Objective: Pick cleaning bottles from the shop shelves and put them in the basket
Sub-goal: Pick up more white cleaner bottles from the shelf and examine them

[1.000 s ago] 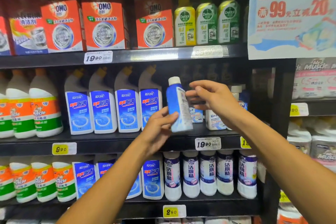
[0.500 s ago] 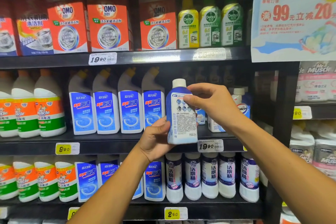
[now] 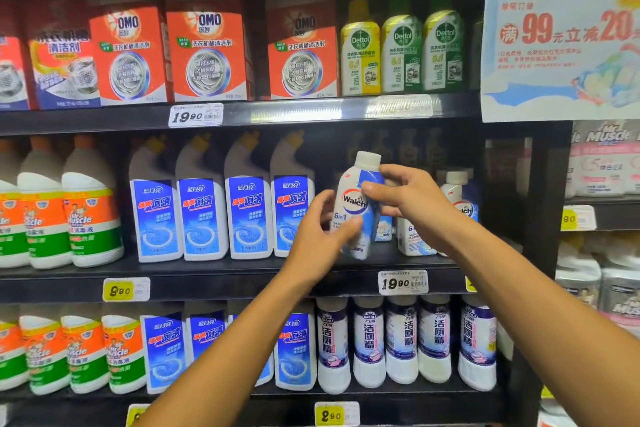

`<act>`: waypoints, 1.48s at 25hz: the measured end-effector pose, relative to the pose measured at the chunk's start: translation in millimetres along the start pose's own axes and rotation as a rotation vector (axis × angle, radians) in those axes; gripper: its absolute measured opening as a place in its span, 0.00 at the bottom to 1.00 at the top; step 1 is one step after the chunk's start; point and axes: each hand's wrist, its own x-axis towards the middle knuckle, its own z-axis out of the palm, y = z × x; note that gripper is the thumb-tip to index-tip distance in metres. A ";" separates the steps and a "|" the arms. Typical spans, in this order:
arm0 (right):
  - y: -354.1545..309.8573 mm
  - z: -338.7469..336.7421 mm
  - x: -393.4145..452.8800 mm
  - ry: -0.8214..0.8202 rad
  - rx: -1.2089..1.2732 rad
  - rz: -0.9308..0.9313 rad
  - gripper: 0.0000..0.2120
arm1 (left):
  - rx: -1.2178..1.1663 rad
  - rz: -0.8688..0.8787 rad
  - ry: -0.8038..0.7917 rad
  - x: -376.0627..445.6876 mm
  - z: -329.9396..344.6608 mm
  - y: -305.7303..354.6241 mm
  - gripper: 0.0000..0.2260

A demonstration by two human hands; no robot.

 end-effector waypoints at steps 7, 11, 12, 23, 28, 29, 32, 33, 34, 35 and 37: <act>28.8 1.5 13.1 -0.004 -0.088 -0.053 0.13 | -0.001 -0.148 -0.051 27.0 -1.5 -18.6 0.13; 49.2 0.7 22.6 0.142 -0.319 -0.093 0.15 | -0.052 -0.223 0.005 33.4 8.6 -37.8 0.14; 54.1 0.2 22.9 0.180 -0.371 -0.094 0.17 | -0.060 -0.231 0.016 33.8 12.0 -42.5 0.15; 73.8 -75.5 -7.6 0.681 -0.517 -0.300 0.19 | -0.068 -0.264 0.016 54.4 30.0 -60.2 0.15; 104.7 -107.9 -17.2 0.539 -0.458 0.040 0.31 | -0.050 -0.253 -0.001 60.7 36.3 -65.3 0.16; 108.9 -112.0 -17.6 0.502 -0.412 0.090 0.31 | -0.055 -0.246 -0.002 61.2 37.8 -65.0 0.16; 119.1 -118.4 -16.5 0.457 -0.345 0.149 0.21 | -0.046 -0.229 -0.016 58.4 42.9 -63.7 0.17; 121.2 -119.5 -15.7 0.457 -0.337 0.143 0.18 | -0.034 -0.221 -0.025 57.0 43.7 -64.7 0.18; 122.2 -121.1 -14.6 0.459 -0.320 0.134 0.17 | -0.023 -0.211 -0.036 55.6 44.7 -66.2 0.18; 122.7 -122.9 -14.1 0.458 -0.295 0.128 0.18 | -0.018 -0.204 -0.046 53.7 45.0 -67.3 0.18; 120.8 -125.8 -13.7 0.439 -0.244 0.130 0.22 | -0.020 -0.213 -0.058 53.0 46.1 -67.6 0.17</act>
